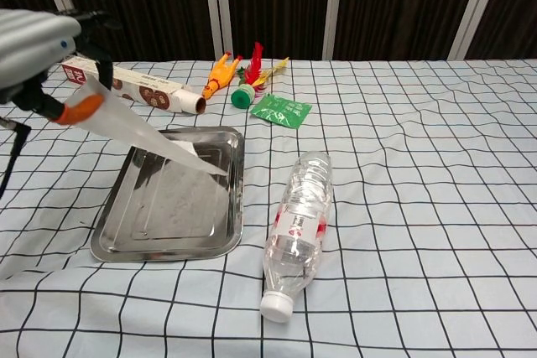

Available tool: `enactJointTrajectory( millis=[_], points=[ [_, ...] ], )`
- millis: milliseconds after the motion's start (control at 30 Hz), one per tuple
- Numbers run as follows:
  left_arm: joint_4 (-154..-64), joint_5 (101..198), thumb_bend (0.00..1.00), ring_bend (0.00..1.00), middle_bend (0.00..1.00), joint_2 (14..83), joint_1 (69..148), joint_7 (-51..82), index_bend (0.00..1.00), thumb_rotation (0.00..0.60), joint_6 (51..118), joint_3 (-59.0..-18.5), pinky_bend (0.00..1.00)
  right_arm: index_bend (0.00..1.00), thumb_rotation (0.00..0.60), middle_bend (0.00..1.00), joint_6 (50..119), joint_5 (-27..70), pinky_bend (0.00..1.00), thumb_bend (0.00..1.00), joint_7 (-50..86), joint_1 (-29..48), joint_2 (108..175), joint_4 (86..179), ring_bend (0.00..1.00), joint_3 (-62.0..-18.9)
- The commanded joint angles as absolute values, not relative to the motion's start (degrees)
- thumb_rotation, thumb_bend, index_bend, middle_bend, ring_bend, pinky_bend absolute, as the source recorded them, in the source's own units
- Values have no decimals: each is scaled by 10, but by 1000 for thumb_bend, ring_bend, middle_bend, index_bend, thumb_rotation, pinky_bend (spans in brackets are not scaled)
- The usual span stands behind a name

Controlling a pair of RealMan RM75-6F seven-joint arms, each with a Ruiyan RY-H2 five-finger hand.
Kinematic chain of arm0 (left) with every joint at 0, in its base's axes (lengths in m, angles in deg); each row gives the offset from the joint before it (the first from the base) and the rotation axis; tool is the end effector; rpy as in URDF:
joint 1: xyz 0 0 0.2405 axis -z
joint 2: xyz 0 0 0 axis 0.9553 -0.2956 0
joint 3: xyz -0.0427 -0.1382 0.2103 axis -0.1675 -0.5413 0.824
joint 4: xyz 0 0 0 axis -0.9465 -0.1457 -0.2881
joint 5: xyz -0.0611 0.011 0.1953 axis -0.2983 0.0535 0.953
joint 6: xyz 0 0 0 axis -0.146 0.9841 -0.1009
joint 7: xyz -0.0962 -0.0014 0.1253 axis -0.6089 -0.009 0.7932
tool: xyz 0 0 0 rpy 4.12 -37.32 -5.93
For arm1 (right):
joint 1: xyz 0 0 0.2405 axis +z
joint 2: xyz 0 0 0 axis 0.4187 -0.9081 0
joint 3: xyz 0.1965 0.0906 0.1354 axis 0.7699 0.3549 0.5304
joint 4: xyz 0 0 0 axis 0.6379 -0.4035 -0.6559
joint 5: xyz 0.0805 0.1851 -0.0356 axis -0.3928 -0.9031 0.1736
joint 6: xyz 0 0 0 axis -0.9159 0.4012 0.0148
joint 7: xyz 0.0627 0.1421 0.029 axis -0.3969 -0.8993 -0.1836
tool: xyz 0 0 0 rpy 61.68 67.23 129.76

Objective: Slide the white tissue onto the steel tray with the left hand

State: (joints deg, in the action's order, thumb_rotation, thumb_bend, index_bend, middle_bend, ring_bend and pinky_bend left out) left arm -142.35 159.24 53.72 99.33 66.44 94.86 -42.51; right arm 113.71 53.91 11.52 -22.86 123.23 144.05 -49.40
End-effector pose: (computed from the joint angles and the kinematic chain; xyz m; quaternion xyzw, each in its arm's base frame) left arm -0.1304 0.2802 0.0313 -0.7030 -0.2788 -0.3684 0.5407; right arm -0.3073 -0.1719 0.1719 0.6003 -0.3543 0.4484 0.5595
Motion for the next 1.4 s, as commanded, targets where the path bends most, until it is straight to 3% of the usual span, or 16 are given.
enactJointTrajectory(
  millis=[33, 400, 567, 800, 1033, 1200, 1400],
  points=[
    [-1416, 1597, 526, 0, 22, 559, 995, 678, 617, 600, 953, -400, 0, 0, 600, 0, 1138, 539, 0, 290, 114, -229, 1232, 1440, 0, -494],
    [-1455, 1511, 526, 0, 20, 589, 981, 717, 607, 600, 973, -380, 0, 0, 600, 0, 1137, 542, 0, 290, 115, -228, 1232, 1441, 0, -495],
    [-1499, 1416, 526, 0, 12, 620, 975, 750, 614, 600, 1020, -409, 0, 0, 600, 0, 1138, 542, 0, 290, 115, -229, 1232, 1441, 0, -495],
    [-1480, 1333, 526, 0, 6, 629, 999, 790, 610, 600, 1070, -476, 0, 0, 600, 0, 1138, 544, 0, 291, 113, -229, 1232, 1440, 0, -496],
    [-1489, 1290, 526, 0, 0, 621, 1012, 786, 575, 600, 1066, -482, 0, 0, 600, 0, 1138, 545, 0, 290, 114, -228, 1232, 1440, 0, -496],
    [-1511, 1277, 520, 0, 0, 613, 1021, 774, 504, 600, 1042, -463, 0, 0, 600, 0, 1138, 545, 0, 290, 115, -228, 1232, 1441, 0, -496],
    [-1556, 1273, 431, 0, 0, 577, 1028, 773, 249, 600, 1013, -417, 0, 0, 600, 0, 1140, 542, 0, 290, 111, -230, 1231, 1440, 0, -496]
  ],
)
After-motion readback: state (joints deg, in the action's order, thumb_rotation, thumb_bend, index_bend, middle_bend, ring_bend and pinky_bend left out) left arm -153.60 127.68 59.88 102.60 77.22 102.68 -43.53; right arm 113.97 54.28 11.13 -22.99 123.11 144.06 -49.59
